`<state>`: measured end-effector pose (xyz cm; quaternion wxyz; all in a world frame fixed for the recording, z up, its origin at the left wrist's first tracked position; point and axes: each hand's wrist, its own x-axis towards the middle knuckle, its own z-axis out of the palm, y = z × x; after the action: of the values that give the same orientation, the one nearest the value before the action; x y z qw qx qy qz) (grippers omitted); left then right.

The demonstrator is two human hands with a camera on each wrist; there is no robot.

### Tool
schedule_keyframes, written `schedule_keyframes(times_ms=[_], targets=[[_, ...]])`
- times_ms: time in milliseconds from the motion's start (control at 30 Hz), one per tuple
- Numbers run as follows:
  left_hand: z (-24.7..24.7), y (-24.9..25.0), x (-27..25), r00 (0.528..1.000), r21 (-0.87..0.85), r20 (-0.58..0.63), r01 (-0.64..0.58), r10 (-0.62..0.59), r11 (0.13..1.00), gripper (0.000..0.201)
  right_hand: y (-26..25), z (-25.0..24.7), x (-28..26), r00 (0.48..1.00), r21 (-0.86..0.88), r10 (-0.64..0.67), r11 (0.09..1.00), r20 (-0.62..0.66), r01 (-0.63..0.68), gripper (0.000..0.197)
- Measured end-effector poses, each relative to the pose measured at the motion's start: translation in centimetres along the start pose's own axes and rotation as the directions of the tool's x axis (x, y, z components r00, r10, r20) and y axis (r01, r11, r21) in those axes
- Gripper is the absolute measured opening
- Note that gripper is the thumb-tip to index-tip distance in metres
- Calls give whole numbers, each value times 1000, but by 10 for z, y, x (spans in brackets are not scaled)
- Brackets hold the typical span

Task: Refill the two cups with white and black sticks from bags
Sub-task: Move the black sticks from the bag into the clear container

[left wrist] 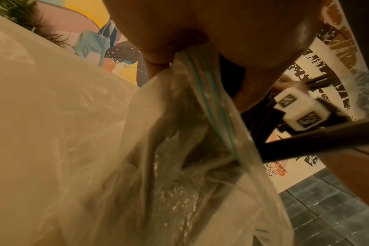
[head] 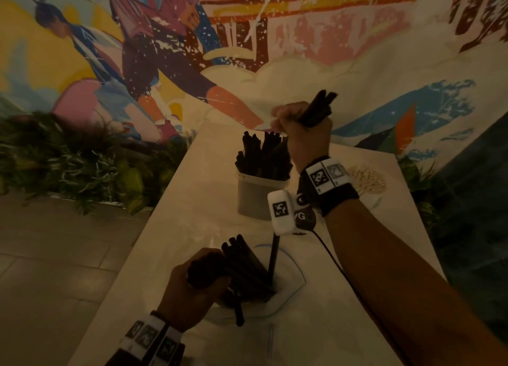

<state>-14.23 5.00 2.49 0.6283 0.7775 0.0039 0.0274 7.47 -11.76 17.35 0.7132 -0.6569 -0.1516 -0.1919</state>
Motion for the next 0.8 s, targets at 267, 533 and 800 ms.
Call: schedule_keyframes(times_ms=[267, 533, 800], targets=[[0, -1, -1, 1000, -7, -5, 22, -22, 1000, 30, 12, 10, 2, 998, -54, 58, 997, -2, -58, 15], [-1, 2, -2, 1000, -27, -8, 28, -28, 999, 29, 55, -2, -6, 991, -479, 127, 868, -46, -133, 32], [0, 5, 1, 999, -58, -6, 50, -50, 997, 31, 64, -13, -9, 944, -855, 326, 502, 50, -128, 56]])
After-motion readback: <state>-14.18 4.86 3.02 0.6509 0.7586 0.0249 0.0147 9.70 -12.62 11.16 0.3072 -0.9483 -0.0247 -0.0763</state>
